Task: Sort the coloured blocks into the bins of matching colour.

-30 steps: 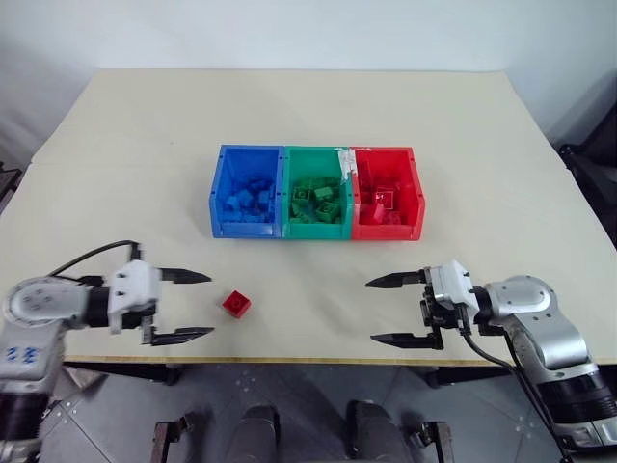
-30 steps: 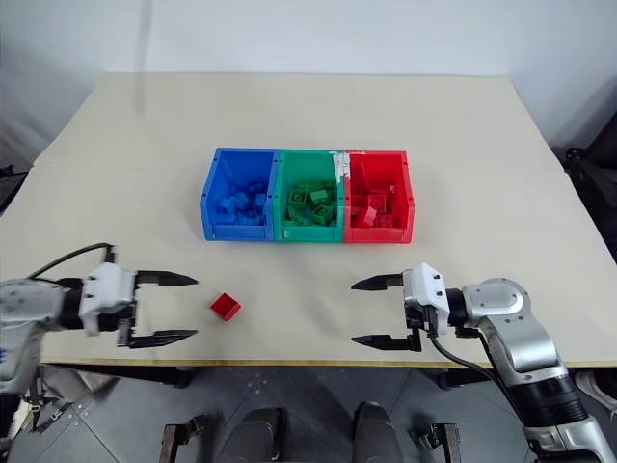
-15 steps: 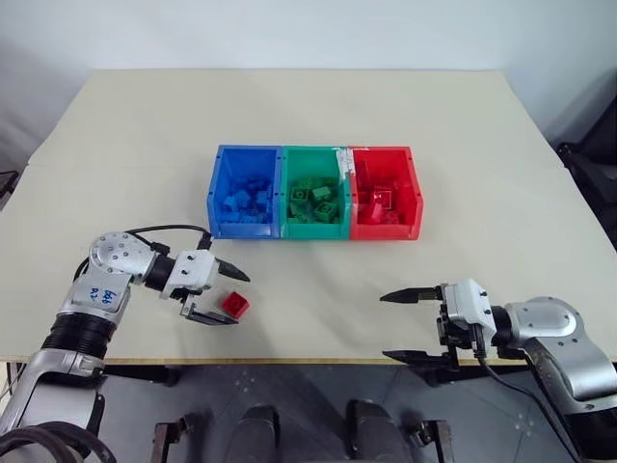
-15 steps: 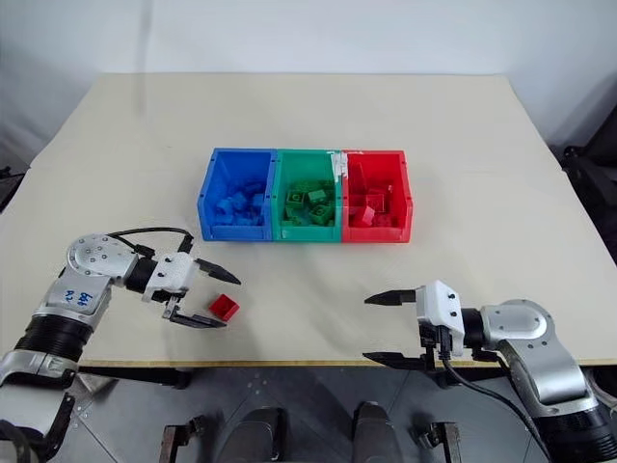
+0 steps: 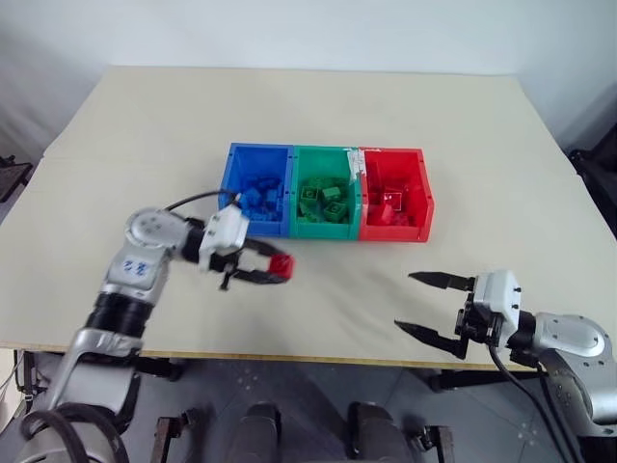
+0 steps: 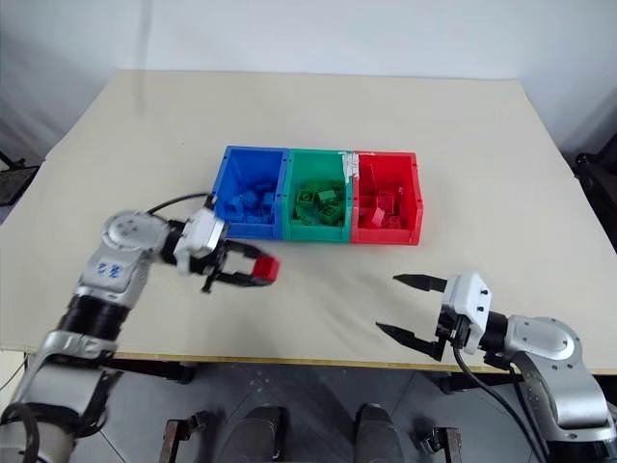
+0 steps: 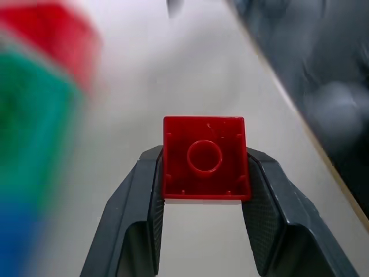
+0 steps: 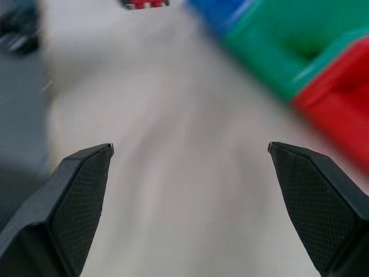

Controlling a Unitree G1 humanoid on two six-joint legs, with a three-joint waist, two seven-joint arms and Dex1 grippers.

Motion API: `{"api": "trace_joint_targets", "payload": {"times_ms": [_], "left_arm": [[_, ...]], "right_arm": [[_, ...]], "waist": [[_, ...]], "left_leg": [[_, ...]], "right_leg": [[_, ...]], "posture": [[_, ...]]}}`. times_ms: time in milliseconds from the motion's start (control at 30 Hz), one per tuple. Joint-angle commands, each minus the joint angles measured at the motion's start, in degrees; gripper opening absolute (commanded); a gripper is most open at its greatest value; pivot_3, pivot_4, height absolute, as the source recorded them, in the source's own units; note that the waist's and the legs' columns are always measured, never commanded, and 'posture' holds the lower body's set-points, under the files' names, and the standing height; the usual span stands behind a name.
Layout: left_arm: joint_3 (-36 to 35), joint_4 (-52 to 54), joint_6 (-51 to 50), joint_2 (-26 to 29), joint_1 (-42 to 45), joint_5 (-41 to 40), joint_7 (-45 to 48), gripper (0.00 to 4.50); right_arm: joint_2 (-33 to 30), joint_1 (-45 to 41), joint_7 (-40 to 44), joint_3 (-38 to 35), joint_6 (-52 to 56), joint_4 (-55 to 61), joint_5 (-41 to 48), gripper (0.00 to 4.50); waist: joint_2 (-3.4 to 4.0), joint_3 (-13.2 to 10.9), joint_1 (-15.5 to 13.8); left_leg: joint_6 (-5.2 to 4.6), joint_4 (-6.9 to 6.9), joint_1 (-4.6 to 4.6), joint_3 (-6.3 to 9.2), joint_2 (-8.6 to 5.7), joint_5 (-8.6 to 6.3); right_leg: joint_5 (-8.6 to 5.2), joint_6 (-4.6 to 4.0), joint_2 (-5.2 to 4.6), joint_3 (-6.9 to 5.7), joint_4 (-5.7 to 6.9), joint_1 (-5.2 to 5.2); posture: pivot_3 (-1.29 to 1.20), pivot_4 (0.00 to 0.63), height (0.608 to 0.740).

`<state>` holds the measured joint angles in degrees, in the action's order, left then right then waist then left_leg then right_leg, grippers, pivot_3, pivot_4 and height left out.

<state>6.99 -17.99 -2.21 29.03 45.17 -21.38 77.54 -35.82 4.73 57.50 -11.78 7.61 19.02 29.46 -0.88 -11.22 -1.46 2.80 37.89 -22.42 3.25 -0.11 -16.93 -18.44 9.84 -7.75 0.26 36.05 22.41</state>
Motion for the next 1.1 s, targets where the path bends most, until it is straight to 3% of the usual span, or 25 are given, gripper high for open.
{"api": "trace_joint_targets", "payload": {"times_ms": [33,133,333,533,633,867,1000,1100], "left_arm": [[-1.5,-1.3,-1.5,-4.8,5.6,-0.2,-6.2,1.48],[1.4,-14.0,3.9,-12.6,15.7,6.1,-11.2,1.48],[2.2,-42.7,15.9,-21.2,29.4,16.3,-24.7,1.48],[1.6,-54.2,18.5,-24.9,33.8,21.6,-33.4,1.48],[0.3,-55.6,18.3,-25.7,34.6,22.1,-35.4,2.46],[-2.9,-51.8,21.3,-22.7,32.8,19.9,-25.8,4.47],[-3.7,-41.4,22.8,-16.0,25.6,18.0,-16.7,4.47],[-5.7,-29.1,17.4,-8.8,17.2,14.7,-12.3,4.47]], "right_arm": [[3.2,2.6,-6.6,-4.1,0.0,4.1,2.1,4.50],[6.8,5.3,-12.2,-6.5,-1.1,6.7,1.7,4.50],[7.3,8.5,-17.3,-7.5,-0.5,11.1,-0.6,4.50],[8.1,10.8,-21.1,-6.5,0.0,14.4,-1.5,4.50],[8.3,11.1,-22.0,-5.6,0.1,15.3,-1.8,4.50],[6.3,6.7,-20.4,-2.7,0.8,13.7,-1.2,4.50],[4.0,2.1,-16.1,-1.3,1.3,10.0,-0.2,4.50],[1.7,-1.9,-11.6,0.4,1.8,6.8,0.6,4.50]], "waist": [[0.01,0.0,0.3],[-0.02,0.0,-0.2],[-0.02,0.0,0.3],[-0.04,0.0,0.3],[-0.05,0.0,0.1],[-0.05,0.0,0.3],[0.01,0.0,1.4],[0.02,0.0,2.3]], "left_leg": [[-0.01,0.01,0.01,-0.01,0.00,0.00],[-0.01,0.02,0.01,-0.03,-0.01,0.00],[-0.11,0.01,0.03,-0.12,-0.10,-0.06],[-0.12,-0.15,0.02,-0.14,-0.10,-0.06],[-0.12,-0.14,0.01,-0.14,-0.10,-0.06],[-0.11,-0.14,0.02,-0.14,-0.10,-0.06],[-0.08,-0.26,0.11,-0.18,-0.07,-0.04],[-0.08,-0.29,0.15,-0.19,-0.03,-0.04]], "right_leg": [[0.00,0.01,0.00,0.02,0.00,-0.01],[0.01,0.01,0.03,0.01,-0.03,0.02],[0.05,0.10,-0.03,0.10,-0.16,0.00],[0.05,0.10,-0.02,0.11,-0.15,0.08],[0.05,0.10,-0.02,0.11,-0.15,0.08],[0.05,0.11,-0.02,0.11,-0.14,0.06],[0.04,0.10,0.00,0.15,-0.10,0.07],[0.04,0.08,0.02,0.17,-0.12,0.09]], "posture": [[0.00,0.150,0.740],[0.00,0.150,0.740],[0.00,0.150,0.740],[0.00,0.150,0.740],[0.00,0.150,0.740],[0.00,0.150,0.740],[0.00,0.150,0.740],[0.00,0.150,0.740]]}}
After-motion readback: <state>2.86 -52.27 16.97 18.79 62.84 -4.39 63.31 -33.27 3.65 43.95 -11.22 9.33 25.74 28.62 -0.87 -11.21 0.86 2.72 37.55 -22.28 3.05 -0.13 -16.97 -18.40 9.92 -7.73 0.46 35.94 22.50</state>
